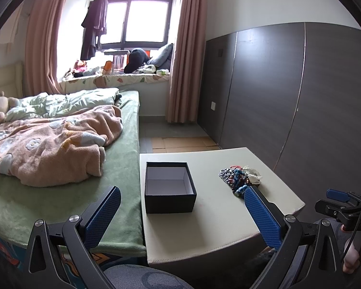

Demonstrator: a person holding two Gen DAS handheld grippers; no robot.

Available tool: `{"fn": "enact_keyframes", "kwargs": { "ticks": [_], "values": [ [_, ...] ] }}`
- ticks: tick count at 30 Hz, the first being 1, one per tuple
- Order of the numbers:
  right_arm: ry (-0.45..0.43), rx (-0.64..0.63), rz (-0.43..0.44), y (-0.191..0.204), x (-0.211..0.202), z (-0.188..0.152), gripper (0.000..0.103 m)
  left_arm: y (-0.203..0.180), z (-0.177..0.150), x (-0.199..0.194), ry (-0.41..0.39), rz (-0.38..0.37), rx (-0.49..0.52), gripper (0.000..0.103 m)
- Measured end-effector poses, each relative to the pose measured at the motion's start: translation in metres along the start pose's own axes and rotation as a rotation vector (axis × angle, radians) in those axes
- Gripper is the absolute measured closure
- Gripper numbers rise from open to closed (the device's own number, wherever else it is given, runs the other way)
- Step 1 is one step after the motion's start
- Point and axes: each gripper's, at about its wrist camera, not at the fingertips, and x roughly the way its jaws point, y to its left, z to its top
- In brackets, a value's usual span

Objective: Organize jewelry

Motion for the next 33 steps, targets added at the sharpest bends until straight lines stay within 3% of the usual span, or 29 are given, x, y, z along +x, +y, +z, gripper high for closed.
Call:
{"fn": "enact_keyframes", "kwargs": {
  "ticks": [33],
  "values": [
    [0.015,0.006,-0.02,-0.0051,0.0021,0.003,0.0,0.0039,0.0032,-0.0024,-0.006,-0.001,-0.009,0.001]
  ]
}}
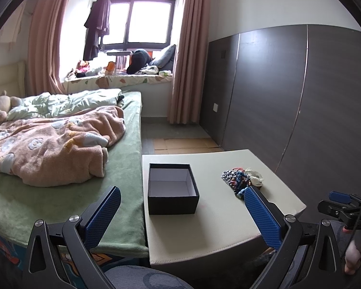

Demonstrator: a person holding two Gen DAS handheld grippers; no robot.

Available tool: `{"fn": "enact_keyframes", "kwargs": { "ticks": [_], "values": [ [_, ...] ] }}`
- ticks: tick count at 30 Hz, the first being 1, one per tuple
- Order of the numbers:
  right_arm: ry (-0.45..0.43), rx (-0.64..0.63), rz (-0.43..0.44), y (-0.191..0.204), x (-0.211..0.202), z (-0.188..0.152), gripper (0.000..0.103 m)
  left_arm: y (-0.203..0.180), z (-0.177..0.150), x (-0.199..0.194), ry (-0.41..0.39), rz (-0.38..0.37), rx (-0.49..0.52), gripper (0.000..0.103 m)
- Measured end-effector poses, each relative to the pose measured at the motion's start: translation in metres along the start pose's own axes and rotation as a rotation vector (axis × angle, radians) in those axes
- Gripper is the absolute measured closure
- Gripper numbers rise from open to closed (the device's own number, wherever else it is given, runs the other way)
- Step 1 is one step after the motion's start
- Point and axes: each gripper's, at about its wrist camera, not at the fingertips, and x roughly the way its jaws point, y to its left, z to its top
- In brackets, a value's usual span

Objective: Organize jewelry

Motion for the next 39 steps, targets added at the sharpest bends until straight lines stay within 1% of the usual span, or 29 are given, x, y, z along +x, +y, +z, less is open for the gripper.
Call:
{"fn": "enact_keyframes", "kwargs": {
  "ticks": [2,4,7,11,16,18,22,25,28,32,34,36,38,39],
  "values": [
    [0.018,0.004,0.0,-0.001,0.0,0.003,0.0,0.0,0.004,0.002,0.018,-0.002,0.008,0.001],
    [0.036,0.009,-0.024,-0.004,0.001,0.007,0.0,0.0,0.009,0.006,0.04,0.014,0.011,0.001],
    [0.054,0.002,-0.044,-0.006,0.003,0.013,0.0,-0.005,0.019,0.007,0.031,-0.002,0.043,0.001],
    [0.045,-0.002,-0.056,-0.007,0.005,0.025,0.0,-0.012,0.031,0.013,0.036,-0.02,0.071,0.001],
    [0.053,-0.008,-0.058,-0.007,0.015,0.041,0.0,-0.022,0.044,0.035,0.074,-0.047,0.094,0.001],
    [0.053,-0.005,-0.052,-0.009,0.02,0.046,0.0,-0.024,0.047,0.044,0.09,-0.062,0.098,0.001],
    [0.074,0.042,-0.023,-0.019,0.035,0.058,0.0,-0.034,0.053,0.071,0.143,-0.096,0.105,0.001],
    [0.086,0.083,0.005,-0.03,0.045,0.068,0.0,-0.04,0.058,0.086,0.159,-0.121,0.111,0.001],
    [0.1,0.11,0.027,-0.036,0.057,0.078,0.0,-0.045,0.062,0.101,0.182,-0.151,0.111,0.006],
    [0.119,0.164,0.076,-0.047,0.072,0.091,0.0,-0.054,0.07,0.128,0.243,-0.192,0.108,0.015],
    [0.136,0.197,0.095,-0.053,0.082,0.096,0.001,-0.057,0.072,0.145,0.282,-0.213,0.089,0.017],
    [0.16,0.237,0.114,-0.059,0.093,0.101,0.004,-0.061,0.073,0.157,0.314,-0.227,0.082,0.023],
    [0.186,0.28,0.132,-0.066,0.104,0.106,0.011,-0.065,0.073,0.17,0.353,-0.245,0.079,0.028],
    [0.194,0.291,0.129,-0.068,0.108,0.107,0.013,-0.067,0.074,0.176,0.371,-0.252,0.076,0.031]
  ]
}}
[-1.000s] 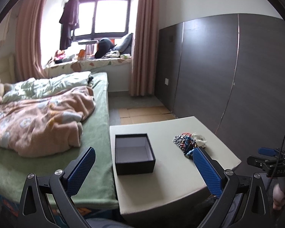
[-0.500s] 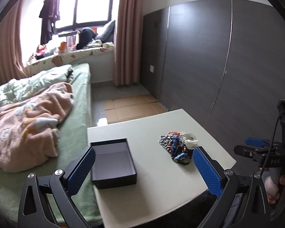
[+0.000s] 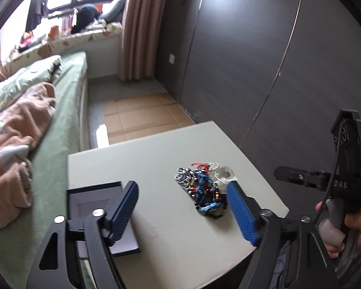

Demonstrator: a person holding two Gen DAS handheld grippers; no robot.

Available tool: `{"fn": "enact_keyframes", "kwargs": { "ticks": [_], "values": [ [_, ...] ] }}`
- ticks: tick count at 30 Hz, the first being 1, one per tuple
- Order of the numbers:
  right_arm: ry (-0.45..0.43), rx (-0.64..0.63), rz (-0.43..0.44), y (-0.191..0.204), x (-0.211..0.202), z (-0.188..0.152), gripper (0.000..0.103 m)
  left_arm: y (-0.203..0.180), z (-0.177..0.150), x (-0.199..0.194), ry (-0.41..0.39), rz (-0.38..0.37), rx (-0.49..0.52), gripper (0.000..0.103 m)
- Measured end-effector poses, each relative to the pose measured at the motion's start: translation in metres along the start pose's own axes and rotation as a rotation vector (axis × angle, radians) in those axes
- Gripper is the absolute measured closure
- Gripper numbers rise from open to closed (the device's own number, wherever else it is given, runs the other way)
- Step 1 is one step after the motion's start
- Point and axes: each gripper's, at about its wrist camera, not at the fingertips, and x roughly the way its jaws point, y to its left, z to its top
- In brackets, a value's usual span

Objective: Organize jewelry
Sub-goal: 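Grasp the blue beaded bracelet with the left tool while the right tool grasps the white cloth pouch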

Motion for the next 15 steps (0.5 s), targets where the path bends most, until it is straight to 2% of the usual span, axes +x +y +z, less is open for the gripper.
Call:
{"fn": "enact_keyframes", "kwargs": {
  "ticks": [4,6,9,10,15],
  "values": [
    [0.022,0.055,-0.013,-0.009,0.016,0.011,0.015,-0.006,0.011,0.028,0.073,-0.042,-0.009,0.033],
    [0.026,0.075,-0.002,-0.015,0.021,0.013,0.015,-0.011,0.016,0.039,0.099,-0.069,-0.009,0.039],
    [0.032,0.116,0.019,-0.027,0.03,0.013,0.028,-0.022,0.024,0.065,0.159,-0.101,0.0,0.052],
    [0.037,0.146,0.03,-0.035,0.033,0.014,0.032,-0.025,0.026,0.072,0.176,-0.1,0.003,0.053],
    [0.031,0.25,0.039,-0.057,0.042,0.011,0.032,-0.034,0.027,0.104,0.252,-0.131,-0.005,0.054]
  ]
}}
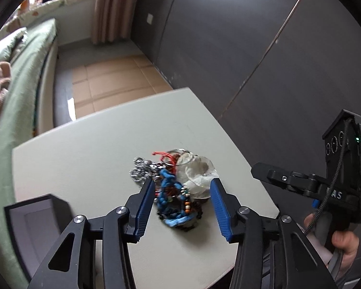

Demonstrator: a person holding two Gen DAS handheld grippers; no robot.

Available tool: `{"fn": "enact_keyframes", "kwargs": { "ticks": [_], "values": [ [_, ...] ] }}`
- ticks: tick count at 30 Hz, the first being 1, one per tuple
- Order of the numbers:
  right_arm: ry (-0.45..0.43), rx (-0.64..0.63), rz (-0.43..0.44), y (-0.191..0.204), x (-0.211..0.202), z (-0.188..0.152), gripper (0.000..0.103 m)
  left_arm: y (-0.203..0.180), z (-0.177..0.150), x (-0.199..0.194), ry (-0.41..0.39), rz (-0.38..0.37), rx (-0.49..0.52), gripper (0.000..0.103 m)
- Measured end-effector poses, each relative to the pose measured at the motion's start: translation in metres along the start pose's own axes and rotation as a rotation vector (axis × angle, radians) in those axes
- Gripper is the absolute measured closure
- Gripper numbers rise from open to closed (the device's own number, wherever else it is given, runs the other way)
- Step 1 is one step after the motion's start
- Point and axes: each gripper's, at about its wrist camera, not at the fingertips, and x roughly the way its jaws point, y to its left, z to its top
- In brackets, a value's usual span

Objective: Organize jewelry
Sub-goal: 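Grasp the blue beaded bracelet with the left tool while the right tool grasps the white cloth pouch, then carry the blue bracelet and white pouch into the black box and release both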

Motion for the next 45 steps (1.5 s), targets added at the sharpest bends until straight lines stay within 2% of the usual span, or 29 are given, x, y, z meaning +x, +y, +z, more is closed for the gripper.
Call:
{"fn": "enact_keyframes", "kwargs": {
  "ticks": [6,9,13,16,17,18,21,23,28,30,33,34,35,45],
  "values": [
    [0.005,0.037,-0.041,-0.01,0.013,-0.003,0.032,-0.005,0.003,0.036,0.074,0.002,-0.004,0.057],
    [0.006,0.048,-0.024,-0.012,0.015,-0.002,0.032,-0.004,0.001,0.05,0.107,0.009,0.0,0.064],
    [0.015,0.085,-0.005,-0.02,0.021,0.0,0.032,-0.003,-0.005,0.066,0.136,0.032,0.012,0.064],
    [0.048,0.132,0.022,-0.026,0.034,-0.001,0.032,-0.003,-0.007,0.07,0.109,0.053,0.018,0.066],
    [0.057,0.14,0.026,-0.025,0.039,-0.002,0.032,-0.003,-0.007,0.07,0.103,0.049,0.02,0.08],
    [0.062,0.145,0.027,-0.024,0.042,-0.002,0.032,-0.003,-0.007,0.071,0.1,0.052,0.025,0.088],
    [0.075,0.145,0.026,-0.02,0.051,-0.002,0.034,0.002,-0.009,0.069,0.099,0.019,0.01,0.09],
    [0.084,0.147,0.023,-0.019,0.058,-0.002,0.04,0.007,-0.01,0.063,0.085,0.004,-0.006,0.09],
    [0.098,0.138,-0.015,-0.012,0.073,0.0,0.042,0.016,-0.006,0.039,0.03,-0.026,-0.035,0.091],
    [0.101,0.128,-0.031,-0.012,0.078,0.003,0.049,0.019,-0.004,0.028,0.004,-0.031,-0.042,0.091],
    [0.101,0.117,-0.065,-0.01,0.082,0.003,0.077,0.023,-0.001,0.011,-0.038,-0.038,-0.053,0.091],
    [0.09,0.118,-0.073,-0.011,0.08,0.002,0.093,0.024,0.0,0.007,-0.05,-0.04,-0.058,0.091],
    [0.076,0.124,-0.063,-0.011,0.077,0.002,0.098,0.027,0.001,-0.001,-0.069,-0.044,-0.068,0.091],
    [-0.092,0.007,0.013,0.033,0.018,-0.009,0.099,0.057,0.005,-0.05,-0.191,-0.066,-0.159,0.091]
  ]
}}
